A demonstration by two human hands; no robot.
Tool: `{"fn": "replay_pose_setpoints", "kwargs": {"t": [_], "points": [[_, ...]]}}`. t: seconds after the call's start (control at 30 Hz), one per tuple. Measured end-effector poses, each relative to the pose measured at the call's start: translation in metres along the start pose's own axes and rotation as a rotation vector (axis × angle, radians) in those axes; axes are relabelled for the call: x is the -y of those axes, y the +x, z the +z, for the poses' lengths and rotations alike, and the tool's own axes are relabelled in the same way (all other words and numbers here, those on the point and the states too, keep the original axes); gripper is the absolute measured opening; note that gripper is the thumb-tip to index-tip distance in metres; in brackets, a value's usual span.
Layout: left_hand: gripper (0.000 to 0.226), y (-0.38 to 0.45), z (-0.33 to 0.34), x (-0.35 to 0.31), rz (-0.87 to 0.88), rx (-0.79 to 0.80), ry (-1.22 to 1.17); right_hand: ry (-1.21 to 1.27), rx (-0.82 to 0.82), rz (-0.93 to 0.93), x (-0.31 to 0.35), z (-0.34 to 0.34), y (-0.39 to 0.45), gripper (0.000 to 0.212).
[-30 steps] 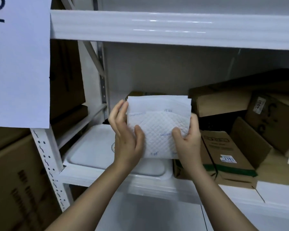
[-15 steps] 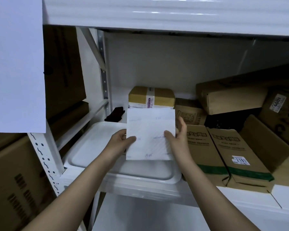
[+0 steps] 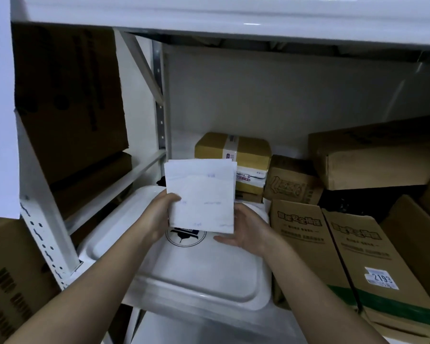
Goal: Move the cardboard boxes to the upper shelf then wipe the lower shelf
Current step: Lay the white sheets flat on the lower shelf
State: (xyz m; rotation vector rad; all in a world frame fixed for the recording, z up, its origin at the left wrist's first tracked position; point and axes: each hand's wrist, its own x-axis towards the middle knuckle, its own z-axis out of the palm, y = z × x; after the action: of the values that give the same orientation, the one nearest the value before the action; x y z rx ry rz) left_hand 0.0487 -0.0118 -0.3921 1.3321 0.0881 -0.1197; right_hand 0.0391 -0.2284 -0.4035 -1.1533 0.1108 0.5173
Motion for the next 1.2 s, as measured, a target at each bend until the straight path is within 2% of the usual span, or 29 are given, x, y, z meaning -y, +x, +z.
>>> {"fn": "replay_pose_setpoints", "kwargs": {"t": [0.13,0.23,0.3,0.4,0.47,0.53,0.6,0.67,0.73,0.8,0.9,0.97,1.03,1.2], "points": [[0.034,0.011,-0.007,0.003,-0.04,-0.013,-0.127,0.0,-0.053,0.0,-0.007,0.003,0.018,0.018],[0.047,0.023,-0.006,0.001,-0.061,-0.069,-0.119,-0.075,-0.075,-0.095,-0.011,0.004,0.034,0.013],[0.04,0.03,-0.009,0.0,-0.11,-0.073,-0.09,-0.091,-0.061,-0.152,-0.014,0.005,0.038,0.014],[0.025,0.039,-0.022,-0.002,-0.292,0.045,-0.11,-0.116,-0.067,-0.207,-0.019,0.01,0.045,0.029],[0.033,0.044,-0.033,-0.003,-0.367,0.16,-0.043,-0.03,-0.096,-0.189,-0.023,0.012,0.05,0.029],[0.033,0.048,-0.041,-0.001,-0.388,0.192,-0.006,0.102,-0.151,-0.155,-0.026,0.015,0.051,0.032],[0.023,0.049,-0.043,0.002,-0.357,0.155,-0.04,0.145,-0.174,-0.142,-0.027,0.017,0.052,0.038],[0.03,0.051,-0.045,0.005,-0.353,0.202,-0.038,0.11,-0.147,-0.142,-0.027,0.019,0.053,0.041],[0.038,0.05,-0.046,0.004,-0.362,0.288,0.106,0.069,-0.127,-0.135,-0.028,0.021,0.054,0.039],[0.027,0.049,-0.045,0.001,-0.342,0.305,0.304,-0.003,-0.141,-0.138,-0.031,0.02,0.056,0.033],[0.025,0.052,-0.044,0.005,-0.232,0.194,0.523,-0.052,-0.145,-0.161,-0.039,0.019,0.059,0.028],[0.033,0.054,-0.043,0.011,-0.213,0.161,0.527,-0.047,-0.168,-0.165,-0.044,0.018,0.06,0.025],[0.041,0.054,-0.041,0.017,-0.186,0.15,0.508,-0.131,-0.249,-0.176,-0.044,0.019,0.06,0.029],[0.035,0.054,-0.037,0.031,-0.012,0.004,0.488,-0.361,-0.516,-0.184,-0.045,0.014,0.066,0.025]]}}
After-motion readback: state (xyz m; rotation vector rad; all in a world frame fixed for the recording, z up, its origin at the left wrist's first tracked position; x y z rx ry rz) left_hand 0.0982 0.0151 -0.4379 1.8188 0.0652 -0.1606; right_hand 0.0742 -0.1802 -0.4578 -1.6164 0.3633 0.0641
